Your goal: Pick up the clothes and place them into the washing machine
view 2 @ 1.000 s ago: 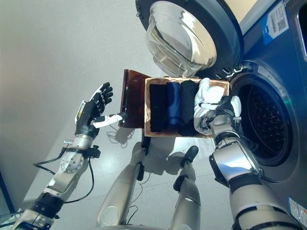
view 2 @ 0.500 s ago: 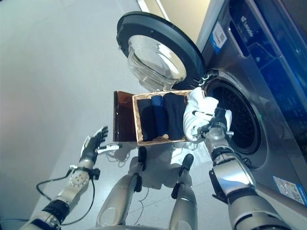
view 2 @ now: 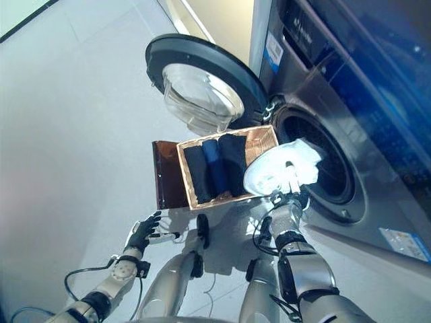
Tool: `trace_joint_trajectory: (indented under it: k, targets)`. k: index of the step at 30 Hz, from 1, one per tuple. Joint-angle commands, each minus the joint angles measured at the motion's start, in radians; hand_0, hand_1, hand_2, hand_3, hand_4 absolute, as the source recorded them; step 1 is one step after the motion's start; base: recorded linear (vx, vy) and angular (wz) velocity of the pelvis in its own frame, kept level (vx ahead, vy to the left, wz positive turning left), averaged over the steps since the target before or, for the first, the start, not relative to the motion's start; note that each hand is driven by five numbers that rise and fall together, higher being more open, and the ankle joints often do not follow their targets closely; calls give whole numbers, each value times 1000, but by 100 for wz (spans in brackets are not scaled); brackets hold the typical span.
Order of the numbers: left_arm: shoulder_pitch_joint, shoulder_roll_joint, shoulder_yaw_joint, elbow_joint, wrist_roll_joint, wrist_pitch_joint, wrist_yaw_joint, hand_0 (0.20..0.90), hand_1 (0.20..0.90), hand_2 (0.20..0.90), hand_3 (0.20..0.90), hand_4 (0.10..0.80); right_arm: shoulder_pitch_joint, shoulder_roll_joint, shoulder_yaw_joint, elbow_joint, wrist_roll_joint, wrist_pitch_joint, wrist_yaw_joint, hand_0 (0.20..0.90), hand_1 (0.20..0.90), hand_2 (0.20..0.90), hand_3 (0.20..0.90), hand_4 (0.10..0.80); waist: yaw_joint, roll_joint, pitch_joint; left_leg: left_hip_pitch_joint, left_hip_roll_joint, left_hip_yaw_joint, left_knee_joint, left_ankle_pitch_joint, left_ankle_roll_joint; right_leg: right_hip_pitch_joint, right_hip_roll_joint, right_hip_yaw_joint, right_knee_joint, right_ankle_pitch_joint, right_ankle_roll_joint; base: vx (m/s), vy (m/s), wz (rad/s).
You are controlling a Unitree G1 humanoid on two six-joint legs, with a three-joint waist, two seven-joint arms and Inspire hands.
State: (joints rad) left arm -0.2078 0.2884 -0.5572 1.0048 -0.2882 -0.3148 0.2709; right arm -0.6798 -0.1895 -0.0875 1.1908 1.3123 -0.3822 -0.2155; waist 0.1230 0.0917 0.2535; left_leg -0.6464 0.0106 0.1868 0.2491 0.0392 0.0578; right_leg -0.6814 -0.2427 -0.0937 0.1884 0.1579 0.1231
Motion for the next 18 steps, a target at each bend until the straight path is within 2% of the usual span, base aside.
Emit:
trace_joint_trajectory:
  k: [1,8,12,18]
  targets:
    - [7,19,31,-45,-26,-33,16,900,900,900,900,800,-94,-40,-27,-142,70,-128,64,200,200,200,200,300,-4,63,49,-122,49,-54,210,-169,-95,-62,-8,-8,234,-225,-35,0,0,0]
    - [9,44,20,-96,-30,-41,9,900,900,900,900,800,-198,-103,-35,-151,87,-173,49,200,200,200,200,300,8,108,47,-220,55,-47,332,-221,-96,-177,-12,4,366,-279,-43,-23,21,-1]
    - [25,51,24,-115,-38,-44,8,900,900,900,900,800,-262,-154,-56,-138,102,-189,40,200,200,200,200,300,21,130,39,-235,49,-50,325,-219,-94,-198,-14,8,382,-294,-47,24,3,-5]
    - [42,59,31,-109,-47,-49,7,900,900,900,900,800,-400,-288,-39,-80,94,-181,31,200,200,200,200,300,52,145,21,-217,33,-62,249,-192,-94,-179,-14,2,344,-292,-47,66,-11,1]
